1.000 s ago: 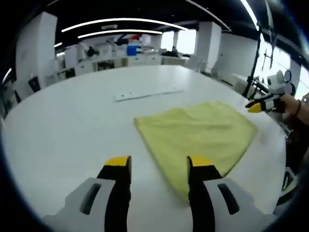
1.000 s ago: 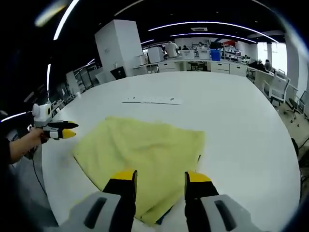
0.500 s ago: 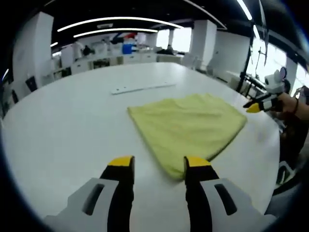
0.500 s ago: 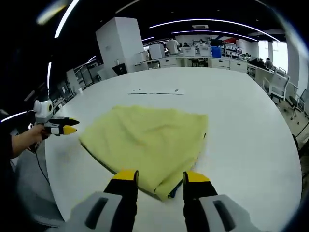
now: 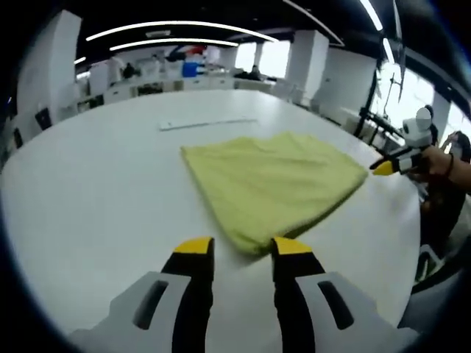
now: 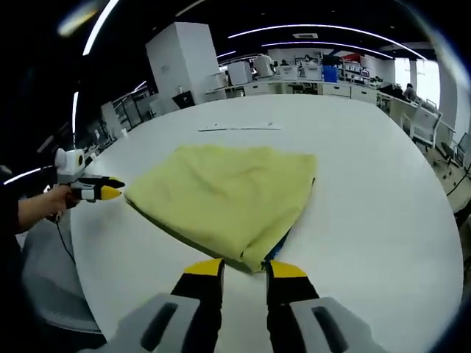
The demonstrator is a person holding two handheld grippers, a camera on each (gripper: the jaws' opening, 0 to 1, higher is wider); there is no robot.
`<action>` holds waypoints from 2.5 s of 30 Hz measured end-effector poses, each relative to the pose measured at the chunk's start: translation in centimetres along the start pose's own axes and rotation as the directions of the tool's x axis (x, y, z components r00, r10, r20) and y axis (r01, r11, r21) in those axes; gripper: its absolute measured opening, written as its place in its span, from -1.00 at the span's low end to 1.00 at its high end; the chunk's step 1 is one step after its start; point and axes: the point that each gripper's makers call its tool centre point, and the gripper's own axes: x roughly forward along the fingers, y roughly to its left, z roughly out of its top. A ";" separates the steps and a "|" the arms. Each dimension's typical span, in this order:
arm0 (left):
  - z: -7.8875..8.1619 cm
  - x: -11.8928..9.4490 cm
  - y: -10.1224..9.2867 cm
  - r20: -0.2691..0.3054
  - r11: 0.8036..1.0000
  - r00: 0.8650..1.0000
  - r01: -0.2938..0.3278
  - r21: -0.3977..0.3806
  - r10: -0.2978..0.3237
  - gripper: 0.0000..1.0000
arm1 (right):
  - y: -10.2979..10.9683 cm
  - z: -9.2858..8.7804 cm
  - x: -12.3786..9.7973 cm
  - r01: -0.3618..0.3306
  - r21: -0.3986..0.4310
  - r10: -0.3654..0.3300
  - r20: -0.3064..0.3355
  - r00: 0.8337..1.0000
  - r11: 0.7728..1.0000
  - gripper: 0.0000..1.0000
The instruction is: Fold the garment on the visible template until the final outline fits inside the template.
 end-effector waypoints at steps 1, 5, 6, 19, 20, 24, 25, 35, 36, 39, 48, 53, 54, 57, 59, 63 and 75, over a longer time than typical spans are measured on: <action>-0.1 0.1 0.0 -0.004 1.000 1.000 0.000 -0.003 0.000 -0.49 | -0.2 -0.1 0.1 0.010 0.001 -0.010 0.001 1.000 1.000 -0.69; -0.4 0.3 0.2 -0.005 1.000 1.000 0.000 -0.032 -0.001 -0.56 | -0.5 -0.2 0.7 0.015 0.013 -0.015 0.015 1.000 1.000 -0.81; -0.4 0.3 0.3 -0.003 0.999 1.000 0.001 -0.039 -0.001 -0.57 | -0.5 -0.2 0.7 0.015 0.016 -0.015 0.017 1.000 1.000 -0.83; -0.8 0.6 0.0 -0.011 0.997 1.000 0.028 -0.071 -0.029 -0.77 | -1.4 0.1 1.0 0.027 0.047 -0.030 0.049 0.998 0.999 -1.00; -0.9 0.6 0.0 -0.013 0.997 0.999 0.029 -0.071 -0.030 -0.77 | -1.4 0.2 1.0 0.027 0.047 -0.030 0.051 0.998 0.999 -1.00; -1.2 0.6 -0.2 -0.022 0.997 0.999 0.036 -0.064 -0.038 -0.79 | -1.4 0.3 0.9 0.028 0.046 -0.030 0.055 0.998 0.999 -1.00; -1.3 0.6 -0.3 -0.025 0.997 0.999 0.038 -0.064 -0.040 -0.79 | -1.4 0.3 0.9 0.027 0.045 -0.030 0.054 0.998 0.999 -1.00; -1.5 1.1 -0.5 -0.043 0.997 0.997 0.056 -0.043 -0.058 -1.00 | -1.5 0.3 0.9 0.029 0.034 -0.030 0.051 0.998 0.999 -1.00; -1.5 1.1 -0.6 -0.040 0.997 0.997 0.061 -0.045 -0.063 -1.00 | -1.5 0.3 0.9 0.029 0.035 -0.031 0.052 0.998 0.999 -1.00; -1.3 0.9 -0.5 -0.035 0.997 0.997 0.064 -0.043 -0.066 -1.00 | -1.6 0.3 0.9 0.030 0.032 -0.031 0.051 0.998 0.999 -1.00; -1.2 0.3 -0.1 -0.040 0.998 0.998 0.057 -0.025 -0.058 -1.00 | -2.0 0.3 0.4 0.039 0.029 -0.040 0.049 0.998 0.999 -1.00; -1.0 -0.1 1.0 -0.040 0.999 0.999 0.027 -0.032 -0.028 -1.00 | -2.7 0.1 -0.1 0.059 0.018 -0.060 0.044 0.997 0.998 -1.00; -1.0 -0.2 1.1 -0.038 0.999 0.999 0.027 -0.034 -0.028 -1.00 | -2.9 0.1 -0.2 0.063 0.019 -0.064 0.044 0.997 0.998 -1.00; -1.0 -0.2 1.1 -0.043 0.999 0.999 0.026 -0.023 -0.027 -1.00 | -3.4 0.0 -0.5 0.079 0.012 -0.079 0.039 0.996 0.997 -1.00; -1.1 -0.2 1.0 -0.051 1.000 0.998 0.027 -0.008 -0.028 -1.00 | -3.6 -0.1 -0.6 0.080 0.003 -0.080 0.033 0.996 0.997 -1.00; -1.2 -0.2 0.9 -0.060 1.000 0.998 0.028 0.011 -0.027 -1.00 | -3.4 -0.3 -0.5 0.075 -0.029 -0.075 0.017 0.997 0.997 -1.00; -1.9 -1.1 0.3 -0.084 0.998 0.995 0.049 0.034 -0.046 -1.00 | -3.1 -1.0 -0.6 0.067 -0.054 -0.068 -0.016 0.998 0.996 -1.00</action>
